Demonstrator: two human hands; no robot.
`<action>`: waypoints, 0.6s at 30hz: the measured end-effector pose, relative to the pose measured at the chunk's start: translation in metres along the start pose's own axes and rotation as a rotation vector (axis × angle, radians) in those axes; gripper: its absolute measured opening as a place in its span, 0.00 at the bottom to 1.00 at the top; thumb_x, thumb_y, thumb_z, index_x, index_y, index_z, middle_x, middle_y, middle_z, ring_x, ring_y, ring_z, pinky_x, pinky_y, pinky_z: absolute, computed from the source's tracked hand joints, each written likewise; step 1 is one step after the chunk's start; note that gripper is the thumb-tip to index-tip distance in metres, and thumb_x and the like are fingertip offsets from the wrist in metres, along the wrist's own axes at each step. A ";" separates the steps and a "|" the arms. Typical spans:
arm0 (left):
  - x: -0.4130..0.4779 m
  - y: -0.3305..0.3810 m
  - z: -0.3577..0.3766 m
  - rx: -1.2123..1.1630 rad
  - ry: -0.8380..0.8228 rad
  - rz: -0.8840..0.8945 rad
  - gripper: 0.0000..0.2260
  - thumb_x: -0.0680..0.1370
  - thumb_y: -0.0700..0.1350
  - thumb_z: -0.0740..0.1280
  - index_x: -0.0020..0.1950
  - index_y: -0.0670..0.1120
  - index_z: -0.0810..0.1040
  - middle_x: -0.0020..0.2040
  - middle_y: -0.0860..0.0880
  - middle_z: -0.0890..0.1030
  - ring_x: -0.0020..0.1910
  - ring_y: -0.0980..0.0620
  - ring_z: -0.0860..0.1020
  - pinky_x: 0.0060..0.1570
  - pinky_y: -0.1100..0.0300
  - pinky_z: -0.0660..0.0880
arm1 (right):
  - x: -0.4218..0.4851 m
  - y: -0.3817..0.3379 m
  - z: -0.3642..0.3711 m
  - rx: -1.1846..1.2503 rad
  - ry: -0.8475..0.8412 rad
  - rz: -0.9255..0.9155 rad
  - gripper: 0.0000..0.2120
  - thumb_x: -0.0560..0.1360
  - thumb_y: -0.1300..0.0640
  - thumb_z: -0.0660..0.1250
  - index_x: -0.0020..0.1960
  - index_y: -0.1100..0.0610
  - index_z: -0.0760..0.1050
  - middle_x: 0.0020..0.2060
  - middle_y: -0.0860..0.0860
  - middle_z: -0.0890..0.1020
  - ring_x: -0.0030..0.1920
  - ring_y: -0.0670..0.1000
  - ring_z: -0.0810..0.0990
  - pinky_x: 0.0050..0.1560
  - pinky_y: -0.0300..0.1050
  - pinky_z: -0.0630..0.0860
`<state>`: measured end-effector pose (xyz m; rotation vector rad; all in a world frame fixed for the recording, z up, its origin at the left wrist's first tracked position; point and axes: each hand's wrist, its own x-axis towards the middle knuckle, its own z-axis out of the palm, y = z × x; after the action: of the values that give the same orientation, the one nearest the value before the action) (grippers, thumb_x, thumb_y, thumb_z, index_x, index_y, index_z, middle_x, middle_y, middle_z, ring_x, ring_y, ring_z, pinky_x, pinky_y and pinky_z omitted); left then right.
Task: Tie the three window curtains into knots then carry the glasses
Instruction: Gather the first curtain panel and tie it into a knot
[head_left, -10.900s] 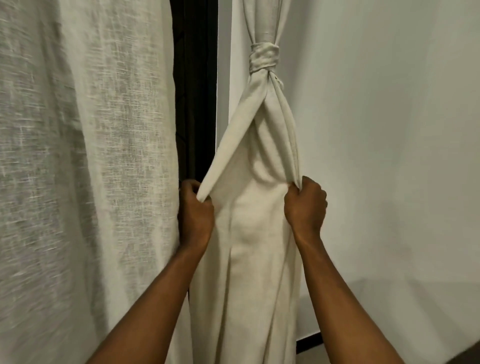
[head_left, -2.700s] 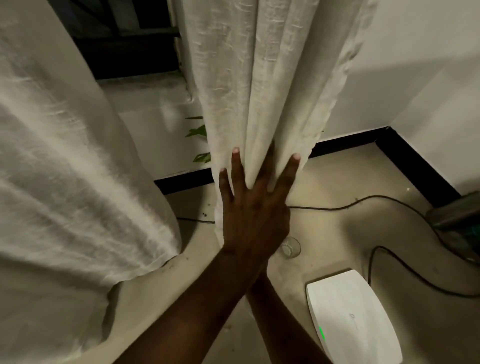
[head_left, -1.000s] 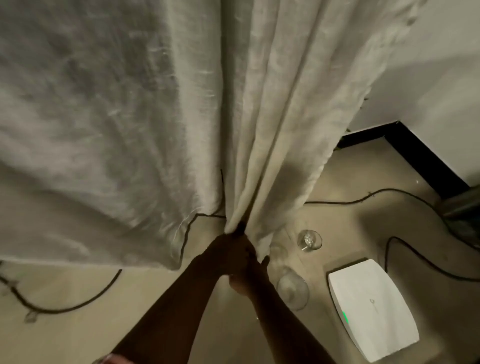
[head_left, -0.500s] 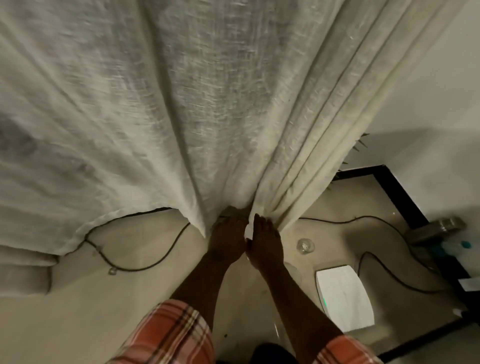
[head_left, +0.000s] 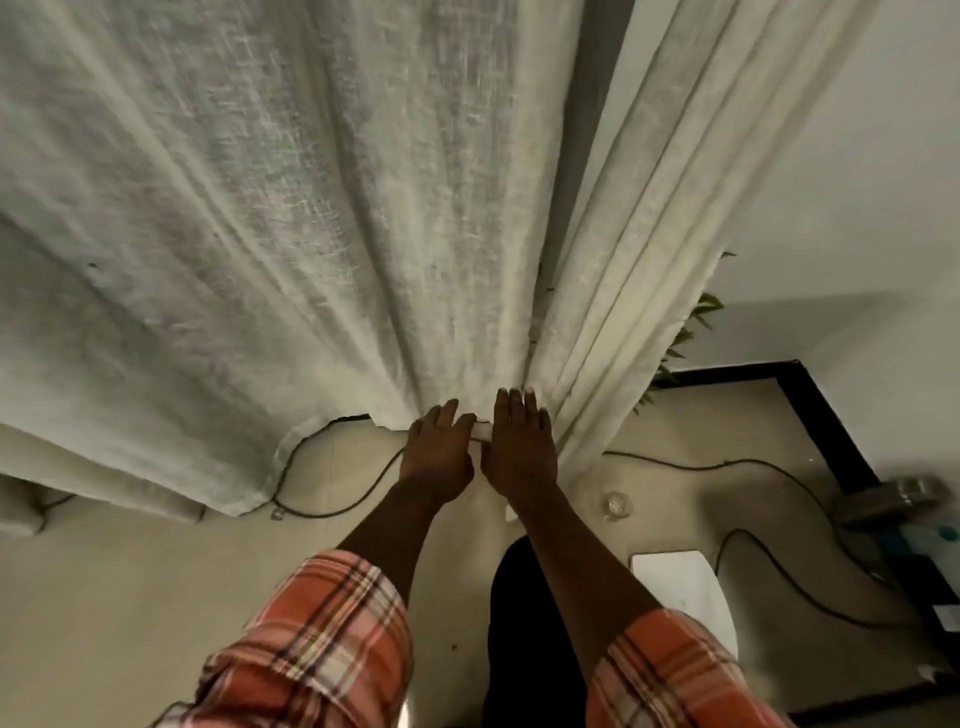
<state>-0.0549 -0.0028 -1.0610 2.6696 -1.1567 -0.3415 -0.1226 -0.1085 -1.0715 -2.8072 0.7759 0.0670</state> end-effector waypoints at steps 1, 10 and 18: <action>-0.001 0.003 -0.012 -0.006 0.008 -0.004 0.27 0.73 0.41 0.63 0.72 0.48 0.65 0.75 0.44 0.60 0.73 0.43 0.59 0.69 0.49 0.60 | -0.001 -0.001 -0.014 -0.005 -0.011 -0.001 0.34 0.79 0.55 0.58 0.78 0.61 0.45 0.78 0.59 0.51 0.78 0.59 0.45 0.76 0.56 0.48; -0.057 0.012 -0.181 0.043 -0.021 -0.142 0.27 0.75 0.44 0.62 0.74 0.49 0.61 0.77 0.44 0.54 0.75 0.42 0.54 0.71 0.46 0.56 | -0.035 -0.073 -0.159 -0.011 -0.112 -0.066 0.34 0.79 0.53 0.58 0.78 0.61 0.46 0.78 0.57 0.51 0.78 0.58 0.44 0.76 0.55 0.48; -0.139 -0.028 -0.335 0.032 0.078 -0.197 0.28 0.75 0.43 0.62 0.74 0.49 0.59 0.77 0.43 0.53 0.75 0.41 0.53 0.72 0.44 0.54 | -0.083 -0.191 -0.288 -0.028 -0.120 -0.137 0.34 0.79 0.53 0.58 0.78 0.61 0.45 0.78 0.57 0.50 0.78 0.58 0.44 0.76 0.55 0.48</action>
<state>-0.0300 0.1519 -0.7325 2.8041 -0.8870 -0.2498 -0.1015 0.0260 -0.7435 -2.8432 0.5592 0.2226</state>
